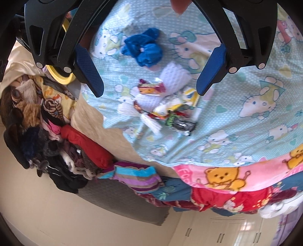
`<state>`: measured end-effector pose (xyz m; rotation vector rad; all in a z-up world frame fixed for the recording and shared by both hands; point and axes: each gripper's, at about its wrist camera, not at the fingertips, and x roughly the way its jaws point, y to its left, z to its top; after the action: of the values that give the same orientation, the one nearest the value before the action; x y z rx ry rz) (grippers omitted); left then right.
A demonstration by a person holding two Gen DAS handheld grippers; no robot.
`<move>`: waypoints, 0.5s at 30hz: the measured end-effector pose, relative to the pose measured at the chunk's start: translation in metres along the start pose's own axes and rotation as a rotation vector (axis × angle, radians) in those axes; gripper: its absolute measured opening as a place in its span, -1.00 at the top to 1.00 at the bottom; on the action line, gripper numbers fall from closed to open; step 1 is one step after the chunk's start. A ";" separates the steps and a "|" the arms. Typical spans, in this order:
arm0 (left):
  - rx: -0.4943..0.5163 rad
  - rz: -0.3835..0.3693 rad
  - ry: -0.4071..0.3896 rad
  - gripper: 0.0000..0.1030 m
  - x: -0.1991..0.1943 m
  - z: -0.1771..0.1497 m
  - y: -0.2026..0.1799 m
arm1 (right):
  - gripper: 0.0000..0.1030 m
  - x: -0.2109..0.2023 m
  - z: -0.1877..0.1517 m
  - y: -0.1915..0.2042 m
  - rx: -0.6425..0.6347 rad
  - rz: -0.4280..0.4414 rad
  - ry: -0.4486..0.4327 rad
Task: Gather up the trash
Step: 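Move both tools back from the bin toward the remaining trash, then grasp the yellow wrapper with the left tool while the right tool grasps the blue wrapper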
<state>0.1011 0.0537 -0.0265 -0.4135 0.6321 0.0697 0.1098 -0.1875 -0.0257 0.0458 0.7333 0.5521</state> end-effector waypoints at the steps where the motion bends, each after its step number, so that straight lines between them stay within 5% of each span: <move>1: -0.012 0.006 0.000 -0.74 0.000 0.001 0.005 | -0.54 0.004 0.000 0.002 -0.006 0.003 0.009; 9: -0.075 0.038 0.023 -0.74 0.007 -0.001 0.038 | -0.54 0.037 0.001 0.021 -0.045 0.039 0.076; 15: -0.131 0.041 0.075 -0.38 0.023 -0.007 0.057 | -0.54 0.064 -0.006 0.042 -0.103 0.068 0.142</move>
<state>0.1054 0.1017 -0.0653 -0.5317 0.7126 0.1357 0.1251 -0.1211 -0.0605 -0.0651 0.8431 0.6626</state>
